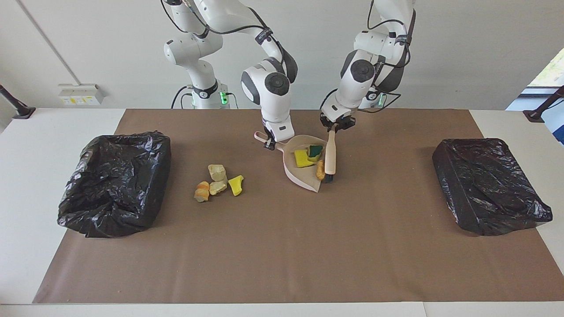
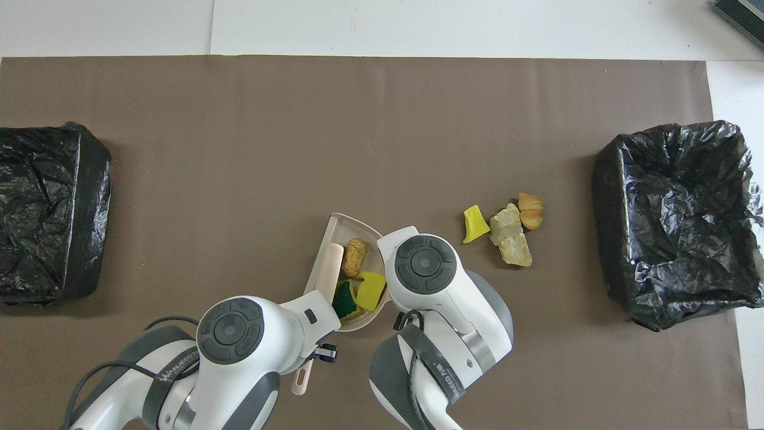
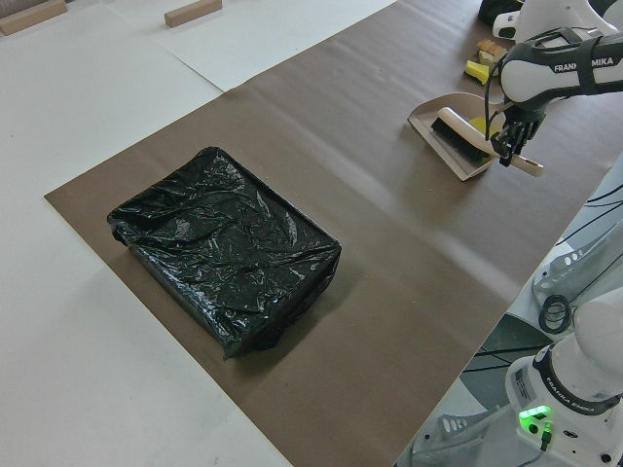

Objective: Sweep and dump trash in bin
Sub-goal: 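Sweep the sponges into the dustpan with the brush in the left gripper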

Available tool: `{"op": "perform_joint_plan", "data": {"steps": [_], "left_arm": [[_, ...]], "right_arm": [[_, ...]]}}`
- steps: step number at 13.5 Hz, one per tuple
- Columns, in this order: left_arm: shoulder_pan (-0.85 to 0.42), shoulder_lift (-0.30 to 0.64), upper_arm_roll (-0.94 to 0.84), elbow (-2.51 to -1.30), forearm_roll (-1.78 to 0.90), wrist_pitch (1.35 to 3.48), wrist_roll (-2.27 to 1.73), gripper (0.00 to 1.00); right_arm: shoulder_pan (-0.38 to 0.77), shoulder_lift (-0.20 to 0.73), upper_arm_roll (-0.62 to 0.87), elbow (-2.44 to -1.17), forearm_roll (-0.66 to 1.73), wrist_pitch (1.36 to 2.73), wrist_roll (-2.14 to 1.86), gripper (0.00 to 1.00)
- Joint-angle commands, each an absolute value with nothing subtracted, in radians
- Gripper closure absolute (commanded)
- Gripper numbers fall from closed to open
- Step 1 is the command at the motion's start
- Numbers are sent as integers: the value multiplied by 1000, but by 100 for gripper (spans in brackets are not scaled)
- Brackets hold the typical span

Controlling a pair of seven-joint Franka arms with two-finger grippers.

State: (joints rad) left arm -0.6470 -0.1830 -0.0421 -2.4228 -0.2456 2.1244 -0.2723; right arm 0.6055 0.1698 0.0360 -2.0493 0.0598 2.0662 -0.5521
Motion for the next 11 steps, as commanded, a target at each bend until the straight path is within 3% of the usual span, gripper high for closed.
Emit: {"op": "perform_joint_plan", "data": {"steps": [1, 8, 11], "left_arm": [[-643, -167, -25, -2358, -262, 2095, -261, 100], [-555, -187, -20, -2269, -201, 2010, -252, 100], [-545, -187, -20, -2269, -201, 2000, -252, 100]], "right_arm": [[607, 170, 37, -2057, 75, 2083, -538, 100], [606, 169, 35, -2048, 68, 2063, -541, 100], [549, 118, 31, -2011, 64, 1952, -558, 100]]}}
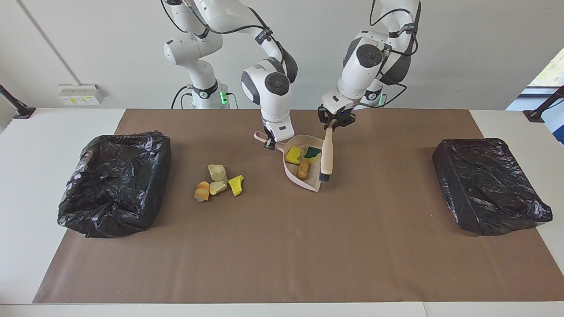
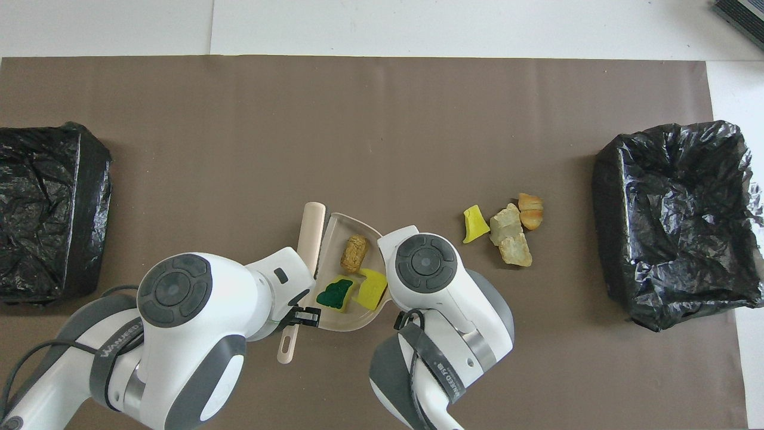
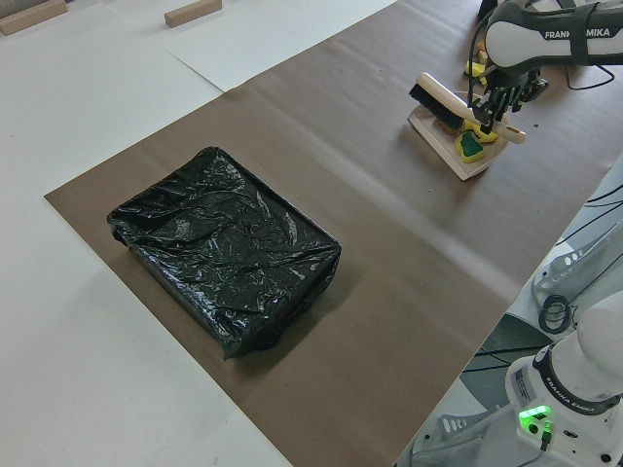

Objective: Sweep and dump trash in bin
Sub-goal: 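Carry the loaded dustpan over the nearby bin with the right gripper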

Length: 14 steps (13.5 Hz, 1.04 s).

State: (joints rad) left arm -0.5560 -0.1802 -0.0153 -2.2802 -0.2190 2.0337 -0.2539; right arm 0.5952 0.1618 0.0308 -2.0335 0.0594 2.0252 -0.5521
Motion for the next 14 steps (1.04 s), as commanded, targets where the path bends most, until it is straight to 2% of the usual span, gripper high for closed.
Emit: {"op": "perform_joint_plan", "data": {"steps": [1, 4, 7, 14], "left_arm": [[-545, -187, -20, -2270, -201, 1996, -252, 100], [-558, -204, -26, -2286, -201, 2003, -287, 100], [-613, -213, -51, -2315, -201, 2013, -403, 100], [-912, -206, -58, -2379, -201, 2104, -764, 100]], "right_arm": [[520, 97, 29, -2000, 64, 1921, -577, 100], [407, 23, 29, -1990, 58, 1830, -664, 100], [277, 18, 20, -1893, 54, 1715, -776, 100], [-13, -25, 20, -1796, -54, 1646, -912, 100]]}}
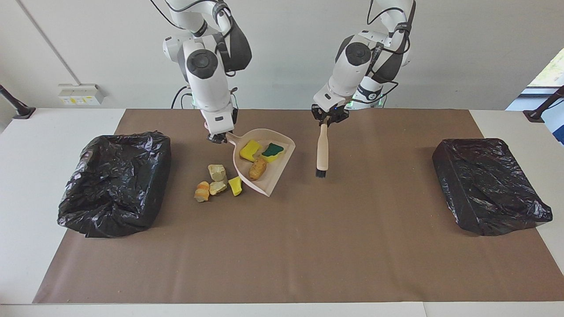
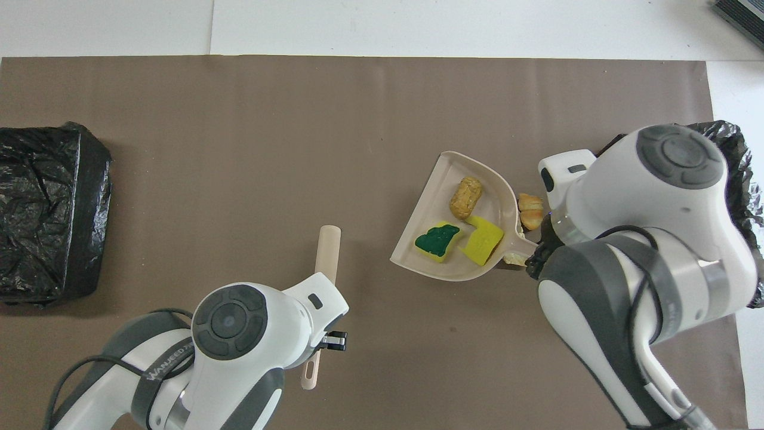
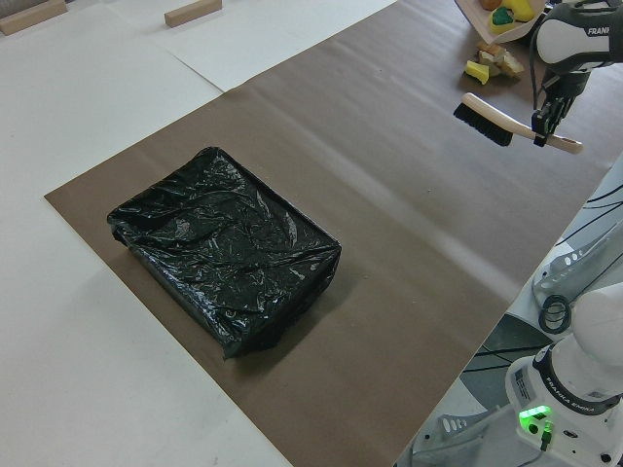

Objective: Sweep and dump trash in bin
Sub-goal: 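Carry the loaded dustpan over the nearby bin with the right gripper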

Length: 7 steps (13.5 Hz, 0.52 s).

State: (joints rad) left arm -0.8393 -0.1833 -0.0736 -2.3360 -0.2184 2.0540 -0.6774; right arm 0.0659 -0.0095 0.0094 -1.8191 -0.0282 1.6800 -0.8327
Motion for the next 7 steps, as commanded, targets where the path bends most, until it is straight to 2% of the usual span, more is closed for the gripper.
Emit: {"op": "perform_joint_plan", "data": {"steps": [1, 3, 7], "left_arm": [[-939, -204, -58, -2402, -201, 2133, -790, 100], [-992, -196, -58, -2448, -202, 2193, -837, 100], [-1002, -196, -60, -2468, -216, 2227, -838, 100]], "right_arm": [[-72, -22, 20, -1795, -55, 1647, -981, 100], [-180, -18, 20, -1795, -89, 1667, -1134, 100], [-339, -21, 21, -1802, -261, 1828, -1400, 100]]}}
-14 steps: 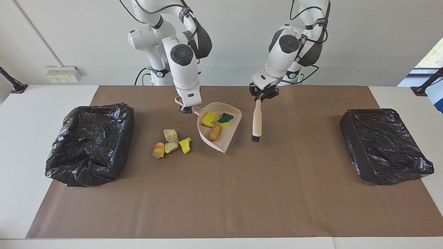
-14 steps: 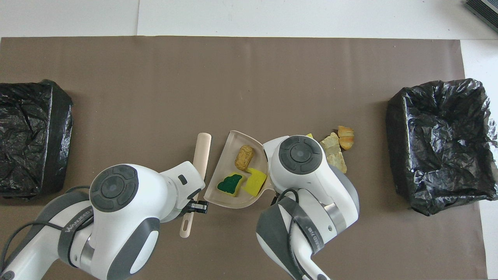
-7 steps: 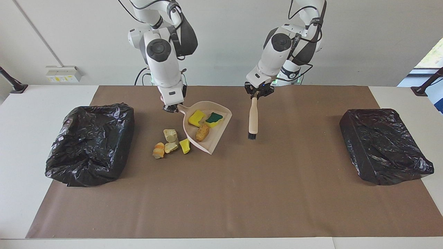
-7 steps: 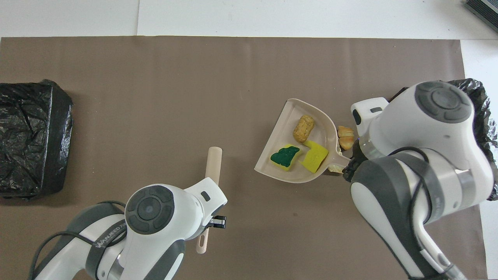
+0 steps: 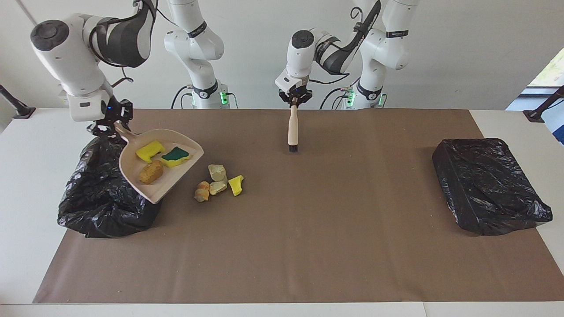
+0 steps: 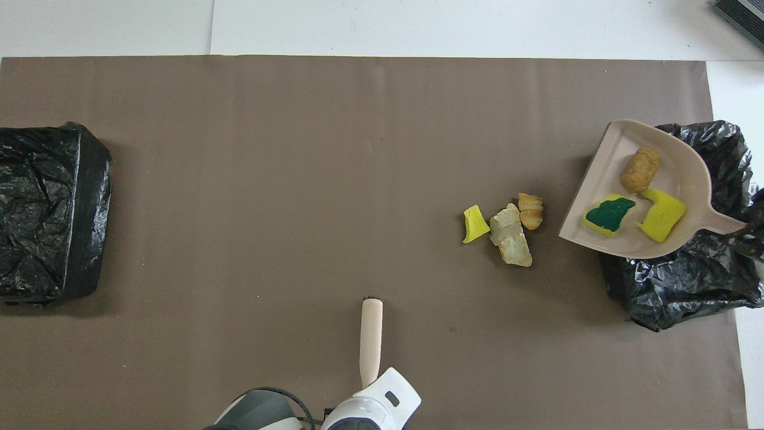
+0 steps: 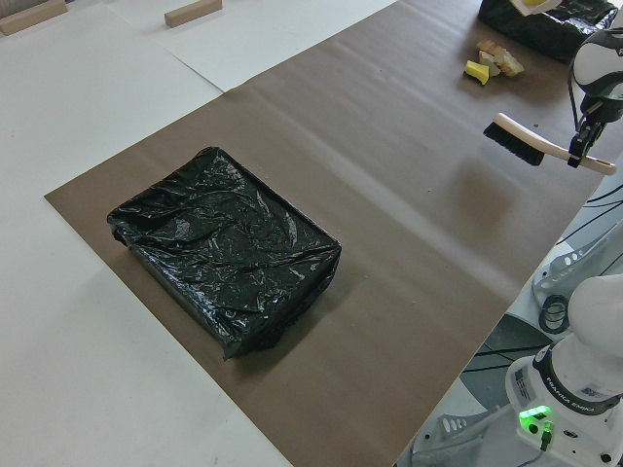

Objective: Sweep and dump trash in bin
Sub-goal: 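Carry the loaded dustpan over the nearby bin with the right gripper, then tilt the dustpan with the right gripper to dump trash into the bin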

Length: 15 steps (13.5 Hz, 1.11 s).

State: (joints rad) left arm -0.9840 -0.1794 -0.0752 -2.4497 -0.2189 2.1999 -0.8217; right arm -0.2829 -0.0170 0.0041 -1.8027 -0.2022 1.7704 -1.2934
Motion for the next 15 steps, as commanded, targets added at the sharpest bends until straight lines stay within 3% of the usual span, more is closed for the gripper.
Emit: {"op": "perform_joint_plan", "data": {"steps": [1, 10, 15], "left_arm": [[-1002, -196, -60, -2470, -218, 2229, -836, 100], [-999, -167, -58, -2470, -302, 2279, -825, 99], [-992, -166, -58, -2474, -307, 2296, -822, 88]], "right_arm": [[-362, -21, 21, -1804, -293, 1862, -1455, 100], [-315, -21, 37, -1905, -679, 1963, -1647, 100], [-276, -6, 37, -1913, -808, 1994, -1660, 100]]}}
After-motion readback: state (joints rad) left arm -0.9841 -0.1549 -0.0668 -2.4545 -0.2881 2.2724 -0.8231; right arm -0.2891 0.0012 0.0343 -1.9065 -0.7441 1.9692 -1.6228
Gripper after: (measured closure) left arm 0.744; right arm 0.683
